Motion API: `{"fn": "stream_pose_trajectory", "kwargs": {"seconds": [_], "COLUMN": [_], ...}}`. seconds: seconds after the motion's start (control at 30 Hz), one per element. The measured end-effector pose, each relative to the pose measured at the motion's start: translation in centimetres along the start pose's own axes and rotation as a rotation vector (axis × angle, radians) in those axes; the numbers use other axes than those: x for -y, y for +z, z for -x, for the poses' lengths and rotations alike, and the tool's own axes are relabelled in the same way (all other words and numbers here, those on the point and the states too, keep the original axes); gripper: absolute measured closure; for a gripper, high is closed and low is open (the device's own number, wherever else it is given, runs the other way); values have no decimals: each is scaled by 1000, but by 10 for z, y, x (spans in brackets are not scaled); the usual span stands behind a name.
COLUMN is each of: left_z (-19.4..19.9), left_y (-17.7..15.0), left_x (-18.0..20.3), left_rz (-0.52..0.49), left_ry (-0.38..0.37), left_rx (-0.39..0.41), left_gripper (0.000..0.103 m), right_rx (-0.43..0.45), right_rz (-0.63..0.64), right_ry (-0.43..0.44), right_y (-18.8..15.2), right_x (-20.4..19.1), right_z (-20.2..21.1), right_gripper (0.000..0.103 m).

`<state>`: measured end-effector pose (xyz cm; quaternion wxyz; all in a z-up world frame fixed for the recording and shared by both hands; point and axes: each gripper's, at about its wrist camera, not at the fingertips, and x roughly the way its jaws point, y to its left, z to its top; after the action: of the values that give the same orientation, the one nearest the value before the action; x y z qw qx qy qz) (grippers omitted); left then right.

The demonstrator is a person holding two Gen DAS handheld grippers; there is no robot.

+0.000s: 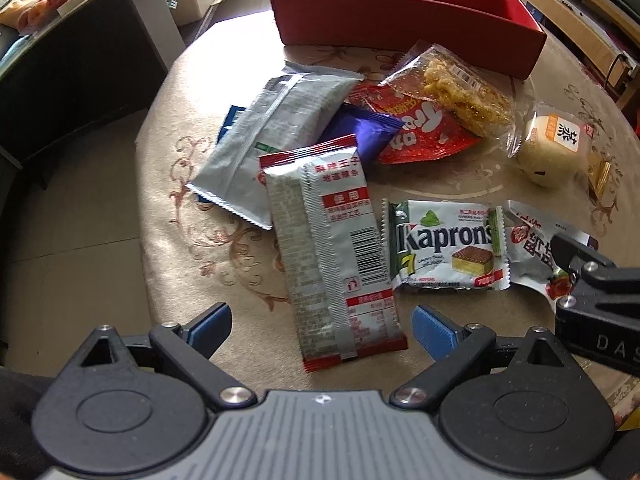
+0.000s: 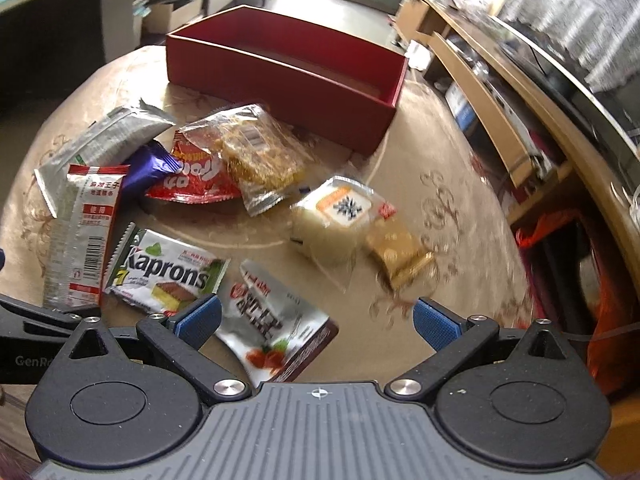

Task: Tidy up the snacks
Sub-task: 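Grasp the white-red spicy strip packet with the left gripper while the right grasps the Kaprons wafer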

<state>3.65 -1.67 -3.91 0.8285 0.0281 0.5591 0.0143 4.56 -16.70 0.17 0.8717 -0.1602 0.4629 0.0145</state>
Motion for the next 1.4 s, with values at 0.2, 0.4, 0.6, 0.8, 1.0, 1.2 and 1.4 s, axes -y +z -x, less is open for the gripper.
{"fn": "stream_pose_trajectory", "kwargs": {"seconds": [0.2, 0.4, 0.6, 0.8, 1.0, 1.2, 1.4], "left_z": [-10, -28, -39, -40, -38, -30, -16], "left_y": [6, 14, 18, 8, -1, -2, -8], "left_x": [3, -12, -13, -21, -23, -28, -43], "left_rz": [12, 95, 121, 149, 128, 95, 66], "left_ry": [-7, 0, 7, -24, -34, -67, -87], "left_rx": [-22, -66, -58, -29, -2, -24, 4], "left_gripper": [9, 9, 1, 1, 1, 6, 39], "right_rx": [-28, -41, -32, -24, -15, 32, 61], "right_rz": [-6, -55, -89, -220, -239, -6, 367], "right_ry": [17, 25, 49, 79, 114, 175, 223], "right_y": [-1, -4, -5, -8, -11, 3, 12], "right_x": [8, 20, 30, 61, 64, 22, -24], "right_z": [-7, -8, -5, -4, -5, 0, -7], "right_gripper": [0, 0, 0, 0, 0, 1, 2]}}
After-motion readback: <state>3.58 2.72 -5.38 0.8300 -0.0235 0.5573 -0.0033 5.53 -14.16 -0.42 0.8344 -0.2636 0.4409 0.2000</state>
